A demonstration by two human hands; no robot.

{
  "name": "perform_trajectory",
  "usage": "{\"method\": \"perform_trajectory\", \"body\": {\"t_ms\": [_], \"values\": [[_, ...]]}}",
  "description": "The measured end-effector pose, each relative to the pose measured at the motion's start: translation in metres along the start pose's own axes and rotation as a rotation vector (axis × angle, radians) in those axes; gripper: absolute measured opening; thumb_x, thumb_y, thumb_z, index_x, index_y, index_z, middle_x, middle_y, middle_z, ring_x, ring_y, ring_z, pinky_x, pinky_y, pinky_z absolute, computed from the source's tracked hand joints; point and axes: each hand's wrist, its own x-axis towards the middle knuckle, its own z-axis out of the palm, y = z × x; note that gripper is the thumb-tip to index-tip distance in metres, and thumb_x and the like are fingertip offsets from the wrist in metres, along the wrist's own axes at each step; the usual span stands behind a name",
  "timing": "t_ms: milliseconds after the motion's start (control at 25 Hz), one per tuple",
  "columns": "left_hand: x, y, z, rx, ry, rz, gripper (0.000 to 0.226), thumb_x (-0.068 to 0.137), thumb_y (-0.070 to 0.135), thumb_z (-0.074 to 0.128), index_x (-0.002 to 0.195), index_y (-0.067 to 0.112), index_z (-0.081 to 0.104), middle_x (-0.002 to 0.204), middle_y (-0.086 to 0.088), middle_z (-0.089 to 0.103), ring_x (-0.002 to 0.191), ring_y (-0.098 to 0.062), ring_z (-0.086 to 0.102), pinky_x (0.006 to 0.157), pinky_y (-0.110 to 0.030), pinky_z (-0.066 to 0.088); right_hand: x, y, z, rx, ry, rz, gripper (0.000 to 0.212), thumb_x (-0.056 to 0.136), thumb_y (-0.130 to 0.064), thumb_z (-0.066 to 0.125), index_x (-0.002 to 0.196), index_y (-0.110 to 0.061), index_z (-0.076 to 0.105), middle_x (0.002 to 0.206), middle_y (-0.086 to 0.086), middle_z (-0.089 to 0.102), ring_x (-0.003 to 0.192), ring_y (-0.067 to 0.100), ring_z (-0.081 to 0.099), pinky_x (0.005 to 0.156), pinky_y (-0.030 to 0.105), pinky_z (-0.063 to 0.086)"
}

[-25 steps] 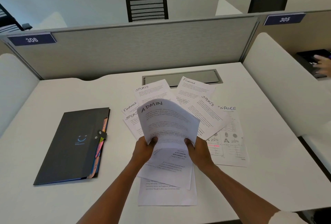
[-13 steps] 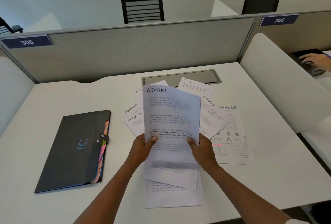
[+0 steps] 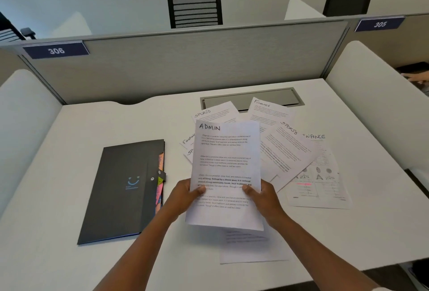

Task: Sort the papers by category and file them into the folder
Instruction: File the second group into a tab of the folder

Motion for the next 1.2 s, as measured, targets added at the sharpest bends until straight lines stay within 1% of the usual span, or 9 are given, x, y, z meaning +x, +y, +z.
{"method": "perform_trajectory", "body": {"t_ms": [120, 240, 400, 480, 640, 880, 1000, 1120, 1200], "values": [[-0.009, -0.009, -0.022, -0.012, 0.076, -0.074, 0.014, 0.097, 0.019, 0.057, 0.107, 0.016, 0.066, 0.094, 0.003, 0.075, 0.076, -0.016, 0.073, 0.064, -0.029, 0.059, -0.001, 0.004, 0.015, 0.02, 0.046, 0.028, 0.023, 0.092, -0.022, 0.065, 0.115, -0.022, 0.065, 0.108, -0.004, 0.073, 0.093, 0.018, 0.071, 0.082, 0.04, 0.059], [-0.022, -0.024, -0.044, 0.035, 0.325, -0.039, 0.017, 0.098, 0.016, 0.05, 0.103, 0.019, 0.066, 0.083, 0.001, 0.074, 0.058, -0.018, 0.068, 0.052, -0.024, 0.052, -0.003, 0.008, 0.02, 0.075, 0.116, 0.074, 0.018, 0.092, -0.019, 0.064, 0.11, -0.022, 0.065, 0.105, -0.002, 0.073, 0.091, 0.02, 0.071, 0.078, 0.037, 0.059], [-0.035, -0.054, -0.073, 0.484, 0.746, -0.003, 0.021, 0.093, 0.02, 0.047, 0.107, 0.022, 0.063, 0.098, -0.001, 0.069, 0.086, -0.021, 0.064, 0.071, -0.034, 0.053, -0.003, 0.019, 0.028, 0.074, 0.178, 0.125, 0.015, 0.091, -0.018, 0.066, 0.106, -0.02, 0.066, 0.105, 0.002, 0.073, 0.09, 0.024, 0.071, 0.082, 0.044, 0.059], [-0.036, -0.068, -0.081, 0.694, 0.724, -0.086, 0.036, 0.088, 0.024, 0.056, 0.122, 0.015, 0.055, 0.121, -0.01, 0.06, 0.106, -0.031, 0.056, 0.086, -0.046, 0.049, -0.005, 0.024, 0.033, 0.065, 0.189, 0.145, 0.015, 0.091, -0.018, 0.066, 0.106, -0.02, 0.066, 0.104, 0.003, 0.073, 0.091, 0.025, 0.071, 0.084, 0.047, 0.058], [-0.035, -0.086, -0.086, 0.904, 0.453, -0.332, 0.082, 0.083, 0.061, 0.054, 0.144, 0.013, 0.03, 0.154, -0.015, 0.028, 0.135, -0.044, 0.033, 0.104, -0.061, 0.034, -0.009, 0.034, 0.045, 0.043, 0.175, 0.173, 0.023, 0.09, -0.017, 0.067, 0.113, -0.015, 0.066, 0.106, 0.005, 0.072, 0.092, 0.028, 0.07, 0.087, 0.051, 0.056], [-0.032, -0.08, -0.081, 0.804, 0.352, -0.396, 0.094, 0.08, 0.064, 0.057, 0.15, 0.016, 0.016, 0.162, -0.016, 0.002, 0.139, -0.057, 0.019, 0.102, -0.064, 0.039, -0.017, 0.038, 0.052, 0.019, 0.154, 0.203, 0.029, 0.09, -0.018, 0.067, 0.118, -0.012, 0.065, 0.108, 0.006, 0.072, 0.092, 0.029, 0.07, 0.087, 0.05, 0.056], [-0.033, -0.073, -0.083, 0.77, 0.348, -0.385, 0.085, 0.086, 0.044, 0.056, 0.152, 0.013, 0.011, 0.156, -0.026, 0.018, 0.129, -0.057, 0.038, 0.101, -0.056, 0.045, -0.018, 0.035, 0.055, 0.013, 0.14, 0.202, 0.029, 0.09, -0.017, 0.067, 0.118, -0.01, 0.065, 0.108, 0.008, 0.072, 0.093, 0.029, 0.069, 0.088, 0.048, 0.056], [-0.039, -0.061, -0.082, 0.862, 0.411, -0.268, 0.073, 0.09, 0.026, 0.057, 0.149, 0.01, 0.016, 0.127, -0.025, 0.055, 0.105, -0.039, 0.062, 0.084, -0.044, 0.053, -0.018, 0.032, 0.054, -0.01, 0.143, 0.205, 0.029, 0.089, -0.018, 0.068, 0.117, -0.012, 0.065, 0.108, 0.007, 0.072, 0.092, 0.028, 0.07, 0.087, 0.049, 0.056], [-0.043, -0.054, -0.083, 0.925, 0.435, -0.207, 0.065, 0.093, 0.019, 0.056, 0.147, 0.015, 0.02, 0.112, -0.02, 0.062, 0.092, -0.033, 0.066, 0.073, -0.039, 0.053, -0.018, 0.031, 0.053, -0.026, 0.136, 0.203, 0.031, 0.09, -0.02, 0.068, 0.119, -0.012, 0.064, 0.11, 0.007, 0.072, 0.093, 0.029, 0.07, 0.088, 0.049, 0.056]]}}
